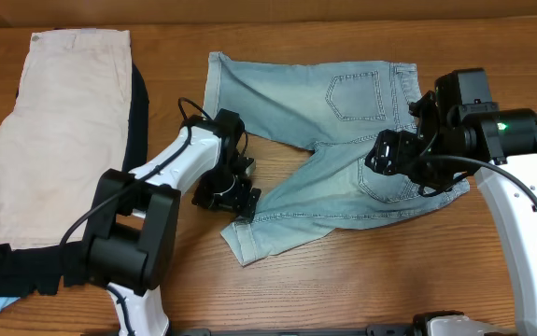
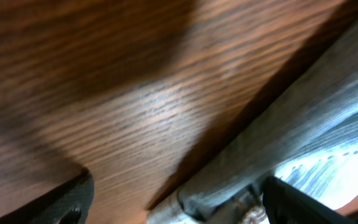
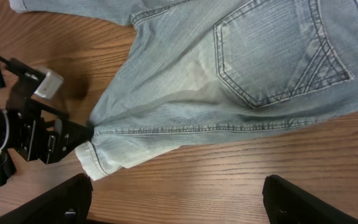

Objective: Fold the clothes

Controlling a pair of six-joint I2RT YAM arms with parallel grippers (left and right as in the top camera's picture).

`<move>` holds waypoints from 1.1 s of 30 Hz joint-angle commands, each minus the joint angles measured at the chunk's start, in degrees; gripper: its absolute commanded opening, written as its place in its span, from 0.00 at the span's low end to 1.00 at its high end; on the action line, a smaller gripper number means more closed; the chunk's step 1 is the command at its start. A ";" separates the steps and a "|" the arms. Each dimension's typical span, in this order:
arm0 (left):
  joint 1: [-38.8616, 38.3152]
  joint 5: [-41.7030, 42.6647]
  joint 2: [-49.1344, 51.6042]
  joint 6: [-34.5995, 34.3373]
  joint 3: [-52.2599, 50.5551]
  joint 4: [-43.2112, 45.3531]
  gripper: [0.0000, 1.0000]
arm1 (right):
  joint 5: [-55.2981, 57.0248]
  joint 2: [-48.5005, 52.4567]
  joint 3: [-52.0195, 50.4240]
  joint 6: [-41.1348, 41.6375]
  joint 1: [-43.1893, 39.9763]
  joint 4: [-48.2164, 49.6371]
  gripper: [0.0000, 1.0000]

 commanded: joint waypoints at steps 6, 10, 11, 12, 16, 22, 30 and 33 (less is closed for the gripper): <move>-1.66 1.16 -1.18 1.60 -3.74 4.90 0.66 | 1.64 -0.52 -0.02 -0.09 0.00 0.81 0.91; -3.17 1.16 -1.18 1.51 -3.74 5.75 0.22 | 1.62 -0.52 -0.02 0.04 0.00 1.60 0.91; -3.52 1.14 -1.18 1.31 -3.74 6.08 0.14 | 1.60 -0.52 -0.02 0.13 0.00 1.77 0.91; -3.85 1.11 -1.18 1.29 -3.74 6.47 0.11 | 1.60 -0.52 -0.02 0.13 0.00 1.90 0.91; -4.50 1.14 -1.18 0.44 -3.72 8.00 0.04 | 1.60 -0.52 -0.02 0.13 0.02 2.32 0.91; -3.67 -3.93 -1.18 -1.42 -3.17 9.18 0.04 | 1.60 -0.48 -0.02 0.20 0.02 3.26 0.91; 4.07 -24.85 -1.18 -2.32 3.37 12.13 0.04 | 1.55 0.63 -0.04 0.37 0.02 5.64 0.92; 7.28 -26.38 -1.18 -2.16 6.49 13.70 0.07 | 1.42 1.66 -0.04 0.35 0.02 6.62 0.91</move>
